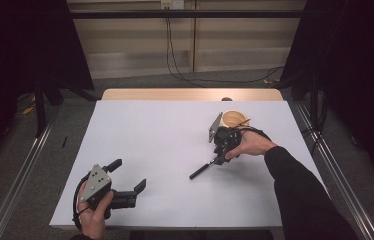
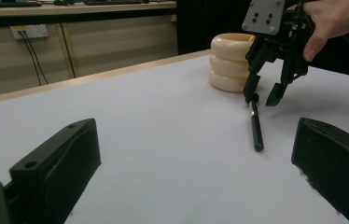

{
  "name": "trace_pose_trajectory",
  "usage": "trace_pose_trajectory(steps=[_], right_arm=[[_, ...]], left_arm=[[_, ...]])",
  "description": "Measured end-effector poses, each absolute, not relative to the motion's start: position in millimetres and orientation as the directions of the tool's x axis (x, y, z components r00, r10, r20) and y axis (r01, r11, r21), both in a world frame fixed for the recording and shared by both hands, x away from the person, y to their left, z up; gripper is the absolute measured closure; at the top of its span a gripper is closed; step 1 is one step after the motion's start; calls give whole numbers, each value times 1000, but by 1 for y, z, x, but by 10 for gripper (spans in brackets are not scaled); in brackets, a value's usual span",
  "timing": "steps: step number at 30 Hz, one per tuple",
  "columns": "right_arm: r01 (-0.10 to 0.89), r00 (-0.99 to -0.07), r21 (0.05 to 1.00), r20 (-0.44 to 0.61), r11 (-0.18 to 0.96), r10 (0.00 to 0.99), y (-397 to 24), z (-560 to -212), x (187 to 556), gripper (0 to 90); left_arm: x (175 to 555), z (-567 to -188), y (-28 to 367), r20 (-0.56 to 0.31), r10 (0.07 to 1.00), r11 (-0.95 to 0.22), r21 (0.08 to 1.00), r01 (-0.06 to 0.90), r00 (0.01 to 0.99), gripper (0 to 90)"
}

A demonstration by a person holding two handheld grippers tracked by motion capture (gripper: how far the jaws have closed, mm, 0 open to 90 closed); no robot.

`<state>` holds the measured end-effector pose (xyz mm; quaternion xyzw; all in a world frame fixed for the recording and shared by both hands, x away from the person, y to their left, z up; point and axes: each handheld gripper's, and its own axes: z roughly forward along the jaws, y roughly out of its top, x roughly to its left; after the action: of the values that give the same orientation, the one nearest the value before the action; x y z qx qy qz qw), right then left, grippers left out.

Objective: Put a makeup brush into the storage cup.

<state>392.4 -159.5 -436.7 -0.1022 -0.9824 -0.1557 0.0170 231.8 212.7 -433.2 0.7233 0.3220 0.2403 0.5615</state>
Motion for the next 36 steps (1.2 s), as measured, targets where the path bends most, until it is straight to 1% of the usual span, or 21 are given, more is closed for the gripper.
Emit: trace_pose_trajectory(steps=[1, 3, 7, 9, 10, 15, 17, 18, 21, 24, 26, 28, 34, 36], right_arm=[[195, -981, 304, 61, 932, 186, -158, -437, 393, 542], [200, -980, 302, 59, 932, 191, -156, -437, 394, 546], [166, -986, 293, 52, 942, 158, -150, -439, 395, 540], [178, -984, 284, 46, 942, 172, -148, -439, 395, 545], [157, -988, 297, 42, 942, 151, -147, -441, 397, 545], [153, -988, 264, 42, 952, 147, -147, -447, 397, 549], [134, -991, 273, 26, 953, 132, -148, -449, 398, 564], [146, -989, 267, 35, 953, 141, -147, -450, 397, 576], [136, -991, 255, 33, 957, 132, -146, -451, 397, 591], [136, -991, 254, 29, 958, 133, -146, -451, 397, 625], [152, -988, 251, 34, 956, 148, -145, -451, 397, 652], [157, -988, 249, 35, 956, 153, -145, -451, 397, 699], [171, -985, 244, 45, 955, 165, -145, -450, 398, 762], [194, -981, 241, 49, 951, 188, -144, -450, 400, 782]], left_arm=[[232, -433, 213, -17, 736, -159, 968, 197, 677, 11], [232, -433, 213, -17, 735, -158, 968, 196, 678, 11], [232, -433, 213, -19, 736, -156, 968, 197, 676, 11], [232, -433, 213, -17, 735, -157, 968, 195, 677, 11], [232, -433, 214, -20, 739, -155, 968, 198, 673, 11], [232, -433, 215, -21, 737, -154, 968, 198, 676, 11], [232, -433, 215, -20, 737, -155, 968, 198, 675, 11], [232, -433, 214, -21, 737, -155, 968, 199, 675, 11], [232, -433, 215, -18, 737, -157, 968, 197, 676, 11], [232, -433, 215, -20, 739, -154, 968, 197, 674, 11], [231, -432, 214, -20, 740, -154, 968, 198, 672, 12], [231, -432, 214, -8, 736, -168, 967, 193, 677, 11], [232, -433, 215, -24, 739, -149, 969, 198, 674, 11], [232, -433, 215, -21, 737, -153, 968, 198, 675, 12]])
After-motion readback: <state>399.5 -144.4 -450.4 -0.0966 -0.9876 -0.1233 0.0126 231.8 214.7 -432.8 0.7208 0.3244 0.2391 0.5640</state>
